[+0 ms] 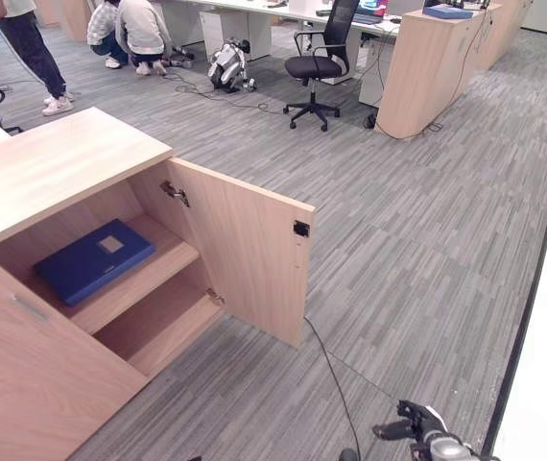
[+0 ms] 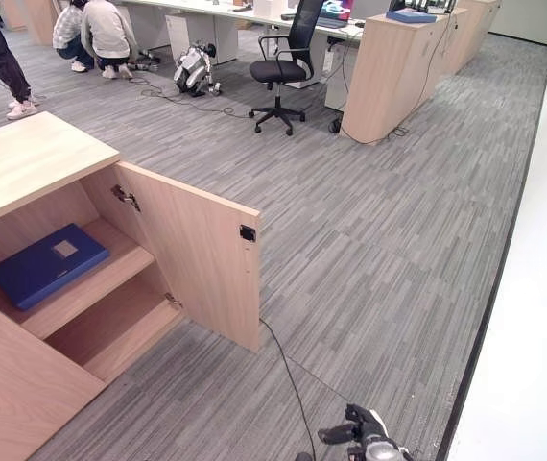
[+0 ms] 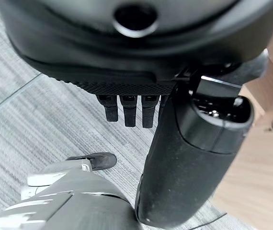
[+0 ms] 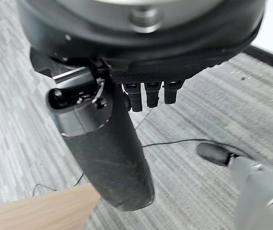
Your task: Put the empty folder in the office cabinet
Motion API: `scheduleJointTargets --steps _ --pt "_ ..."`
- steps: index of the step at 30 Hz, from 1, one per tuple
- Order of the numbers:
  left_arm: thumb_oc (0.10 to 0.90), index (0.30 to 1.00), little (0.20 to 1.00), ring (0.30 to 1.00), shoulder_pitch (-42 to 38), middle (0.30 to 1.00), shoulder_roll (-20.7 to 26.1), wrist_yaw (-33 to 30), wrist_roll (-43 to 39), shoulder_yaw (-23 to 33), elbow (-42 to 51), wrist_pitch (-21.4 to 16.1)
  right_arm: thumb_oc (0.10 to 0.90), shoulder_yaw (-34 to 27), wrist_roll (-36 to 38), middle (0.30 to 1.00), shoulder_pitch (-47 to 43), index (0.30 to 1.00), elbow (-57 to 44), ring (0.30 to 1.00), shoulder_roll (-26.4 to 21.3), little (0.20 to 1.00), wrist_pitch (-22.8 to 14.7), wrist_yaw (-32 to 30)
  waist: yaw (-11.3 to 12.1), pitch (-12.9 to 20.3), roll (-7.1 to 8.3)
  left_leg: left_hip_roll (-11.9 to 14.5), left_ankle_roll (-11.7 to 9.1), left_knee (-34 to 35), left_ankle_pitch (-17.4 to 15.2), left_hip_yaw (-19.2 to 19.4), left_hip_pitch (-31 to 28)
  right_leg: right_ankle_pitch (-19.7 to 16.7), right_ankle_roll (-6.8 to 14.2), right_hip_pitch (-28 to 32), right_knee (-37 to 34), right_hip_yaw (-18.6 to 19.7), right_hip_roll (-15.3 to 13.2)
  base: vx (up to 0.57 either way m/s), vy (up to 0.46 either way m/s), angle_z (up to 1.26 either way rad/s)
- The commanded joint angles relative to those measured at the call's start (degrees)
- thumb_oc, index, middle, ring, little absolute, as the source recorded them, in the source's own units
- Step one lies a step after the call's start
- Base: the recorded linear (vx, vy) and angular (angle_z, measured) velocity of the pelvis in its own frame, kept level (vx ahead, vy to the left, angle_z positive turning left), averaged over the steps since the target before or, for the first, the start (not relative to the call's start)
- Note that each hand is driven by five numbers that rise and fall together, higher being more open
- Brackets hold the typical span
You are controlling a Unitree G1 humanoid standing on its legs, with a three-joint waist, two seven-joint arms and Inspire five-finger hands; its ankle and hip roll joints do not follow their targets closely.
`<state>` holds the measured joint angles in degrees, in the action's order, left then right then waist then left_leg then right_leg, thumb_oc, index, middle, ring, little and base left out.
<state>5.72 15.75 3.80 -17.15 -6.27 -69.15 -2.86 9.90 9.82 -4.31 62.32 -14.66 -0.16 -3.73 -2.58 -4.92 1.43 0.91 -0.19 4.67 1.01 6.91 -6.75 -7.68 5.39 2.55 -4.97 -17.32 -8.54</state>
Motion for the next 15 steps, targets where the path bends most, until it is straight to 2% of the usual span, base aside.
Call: scheduleJointTargets --steps 1,6,10,11,12,15 --pt "0.800 0.900 0.900 0.900 -3.0 0.900 1.7 -0.9 1.5 2.0 -0.6 -1.5 0.800 -0.6 2.4 0.900 -2.1 0.900 -2.0 0.900 -2.0 0.900 -1.4 -0.7 0.0 -1.8 0.71 2.2 -3.0 0.3 -2.0 1.6 0.9 6.1 5.3 3.5 0.6 1.3 -0.7 0.00 0.055 -0.03" --pt "0.800 0.900 0.900 0.900 -2.8 0.900 2.4 -0.9 2.6 1.7 0.0 -1.6 0.800 -1.0 2.9 0.900 -5.5 0.900 -4.8 0.900 -3.5 0.900 -1.8 -1.5 1.0 -1.8 1.78 1.6 -2.5 0.3 -2.4 1.3 1.4 5.7 6.1 3.0 1.6 0.6 -1.9 0.00 0.092 -0.03" --pt "0.800 0.900 0.900 0.900 -3.1 0.900 3.4 -0.9 3.6 0.7 0.6 -1.9 0.800 -0.6 3.5 0.900 -12.6 0.900 -7.5 0.900 -6.4 0.900 -2.1 -2.5 2.4 -2.1 2.93 1.0 -1.9 0.3 -2.6 0.8 1.6 5.5 6.7 2.5 3.2 0.3 -2.7 0.00 0.091 0.02" --pt "0.800 0.900 0.900 0.900 -3.1 0.900 4.0 -0.8 3.9 0.2 0.8 -1.9 0.800 0.1 3.7 0.900 -17.3 0.900 -8.3 0.900 -8.2 0.900 -2.4 -3.1 3.4 -2.0 3.69 0.7 -1.7 0.3 -2.7 0.4 1.8 5.4 7.0 2.3 3.9 0.1 -3.1 0.01 0.054 0.10" --pt "0.800 0.900 0.900 0.900 -3.2 0.900 4.0 -0.8 3.9 0.2 0.8 -1.9 0.800 0.1 3.7 0.900 -17.4 0.900 -8.2 0.900 -8.2 0.900 -2.4 -3.1 3.4 -2.1 3.69 0.7 -1.7 0.3 -2.7 0.4 1.8 5.4 7.0 2.3 3.9 0.1 -3.1 0.02 0.102 0.09" --pt "0.800 0.900 0.900 0.900 -3.2 0.900 5.2 -0.7 3.3 -1.0 1.2 -2.1 0.800 1.7 5.4 0.900 -27.2 0.900 -5.8 0.900 -10.8 0.900 -2.8 -4.1 5.5 -2.3 4.86 0.4 -1.3 0.3 -2.6 -0.3 2.2 5.3 7.3 2.1 4.8 -0.6 -3.5 0.01 0.066 0.09"
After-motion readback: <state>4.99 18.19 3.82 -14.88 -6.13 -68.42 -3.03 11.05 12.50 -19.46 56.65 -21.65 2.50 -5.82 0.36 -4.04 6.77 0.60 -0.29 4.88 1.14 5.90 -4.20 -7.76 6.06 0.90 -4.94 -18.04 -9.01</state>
